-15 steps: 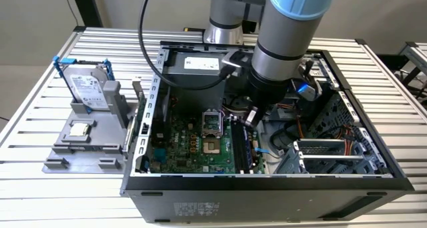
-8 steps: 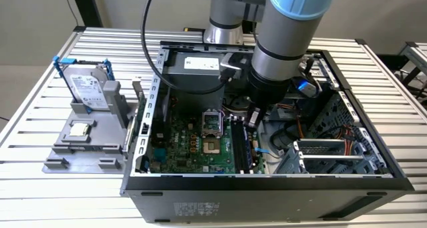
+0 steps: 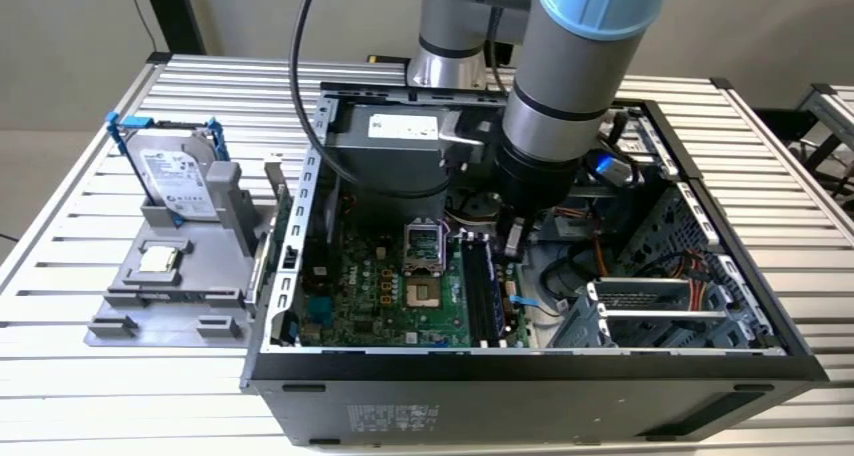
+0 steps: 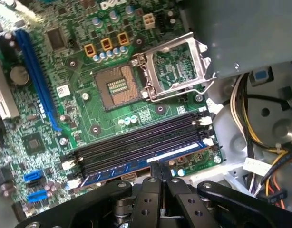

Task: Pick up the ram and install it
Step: 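Press down the ram until it locks into place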

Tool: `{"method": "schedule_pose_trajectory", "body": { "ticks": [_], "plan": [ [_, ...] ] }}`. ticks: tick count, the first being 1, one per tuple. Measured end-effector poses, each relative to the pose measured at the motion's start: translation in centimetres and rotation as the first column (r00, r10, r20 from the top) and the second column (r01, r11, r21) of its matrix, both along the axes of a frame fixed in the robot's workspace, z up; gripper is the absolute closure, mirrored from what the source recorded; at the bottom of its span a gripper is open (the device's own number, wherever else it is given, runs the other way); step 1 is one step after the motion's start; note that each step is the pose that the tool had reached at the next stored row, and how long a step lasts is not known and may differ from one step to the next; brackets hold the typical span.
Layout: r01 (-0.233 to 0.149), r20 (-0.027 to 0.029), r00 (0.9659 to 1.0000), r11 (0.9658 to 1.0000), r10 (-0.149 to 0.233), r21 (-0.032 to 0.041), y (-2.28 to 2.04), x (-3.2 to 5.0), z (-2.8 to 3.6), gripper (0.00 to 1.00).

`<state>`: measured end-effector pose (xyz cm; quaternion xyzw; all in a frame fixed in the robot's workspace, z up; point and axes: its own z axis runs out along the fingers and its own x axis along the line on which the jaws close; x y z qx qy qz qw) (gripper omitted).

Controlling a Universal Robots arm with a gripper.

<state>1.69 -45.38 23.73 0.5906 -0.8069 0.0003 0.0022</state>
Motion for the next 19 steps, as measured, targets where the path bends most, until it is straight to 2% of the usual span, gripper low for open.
{"method": "schedule_pose_trajectory", "body": {
  "ticks": [3,5,11,15,19],
  "plan": [
    [-0.051,0.0000,0.9987,0.9987,0.051,0.0000,0.00,-0.02,0.00,1.00],
    [-0.084,0.0000,0.9965,0.9965,0.084,0.0000,0.00,-0.03,0.00,1.00],
    [-0.144,0.0000,0.9896,0.9896,0.144,-0.0001,-0.18,-0.04,0.00,1.00],
    [-0.166,0.0000,0.9862,0.9862,0.166,-0.0001,-0.60,-0.04,0.00,1.00],
    [-0.176,0.0000,0.9845,0.9845,0.176,0.0000,-1.27,-0.04,-0.01,1.00]
  ]
}}
